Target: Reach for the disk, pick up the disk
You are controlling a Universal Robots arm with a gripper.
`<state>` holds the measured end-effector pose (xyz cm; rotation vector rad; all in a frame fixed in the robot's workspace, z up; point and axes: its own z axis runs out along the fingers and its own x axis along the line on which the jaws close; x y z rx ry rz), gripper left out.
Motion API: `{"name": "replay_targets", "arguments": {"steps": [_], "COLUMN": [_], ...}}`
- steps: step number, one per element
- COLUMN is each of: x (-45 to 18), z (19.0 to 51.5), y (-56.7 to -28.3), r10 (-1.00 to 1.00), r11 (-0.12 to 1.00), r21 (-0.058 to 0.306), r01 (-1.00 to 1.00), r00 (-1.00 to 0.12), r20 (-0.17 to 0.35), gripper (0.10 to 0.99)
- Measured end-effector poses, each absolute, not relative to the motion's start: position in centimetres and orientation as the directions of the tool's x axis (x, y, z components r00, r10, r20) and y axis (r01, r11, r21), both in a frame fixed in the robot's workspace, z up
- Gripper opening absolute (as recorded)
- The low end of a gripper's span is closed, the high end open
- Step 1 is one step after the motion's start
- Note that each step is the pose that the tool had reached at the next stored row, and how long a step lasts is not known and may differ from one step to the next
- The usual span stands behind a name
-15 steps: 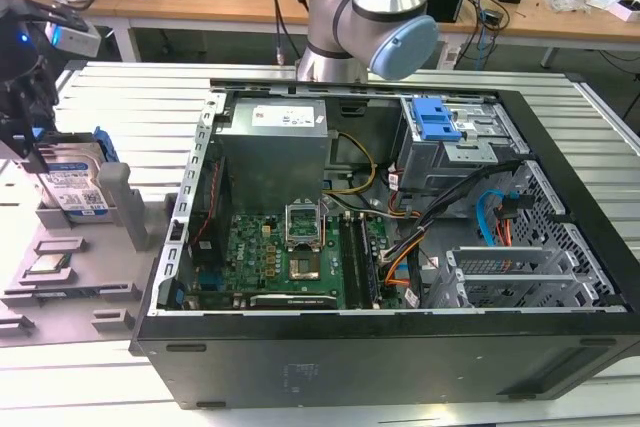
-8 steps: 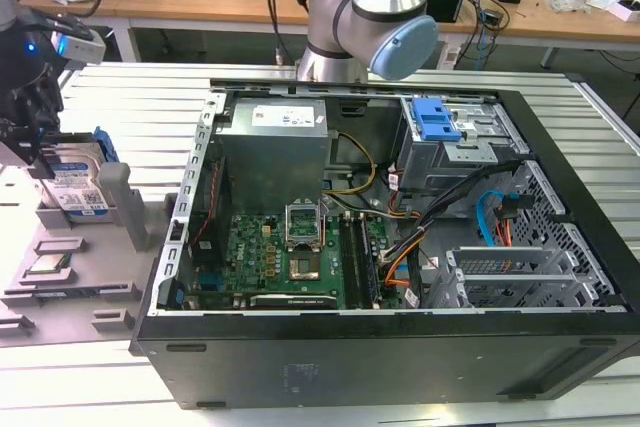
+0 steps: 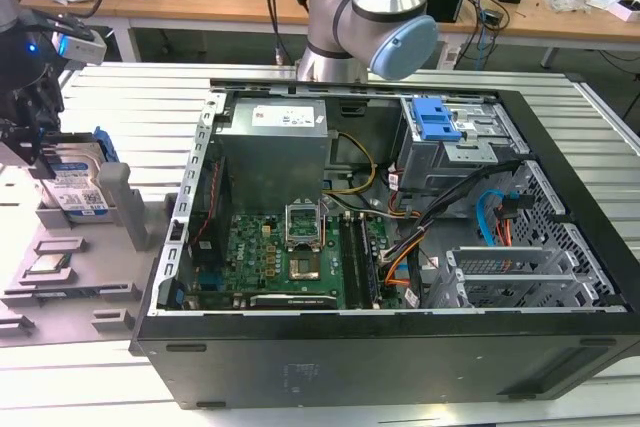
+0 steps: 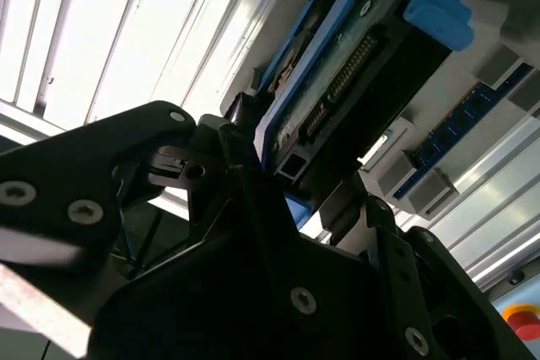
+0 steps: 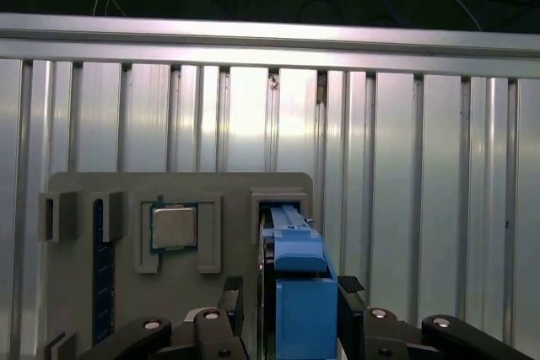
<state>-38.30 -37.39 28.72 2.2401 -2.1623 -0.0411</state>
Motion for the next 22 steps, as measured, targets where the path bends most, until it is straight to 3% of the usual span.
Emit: {"name": "replay_targets", "arguments": {"steps": [1, 4, 22], "x": [-38.3, -38.29, -38.23], "z": [28.72, 28.72, 28.72], "y": [-37.39, -37.39, -37.38], "r10": [-0.999, -0.999, -0.999], "r11": [-0.035, -0.035, -0.035], "r21": [0.038, 0.038, 0.038], "r01": [-0.999, -0.999, -0.999], "r00": [0.035, 0.035, 0.035], "r20": [0.0, 0.0, 0.0], "gripper": [0.529, 0.365, 0.365]}}
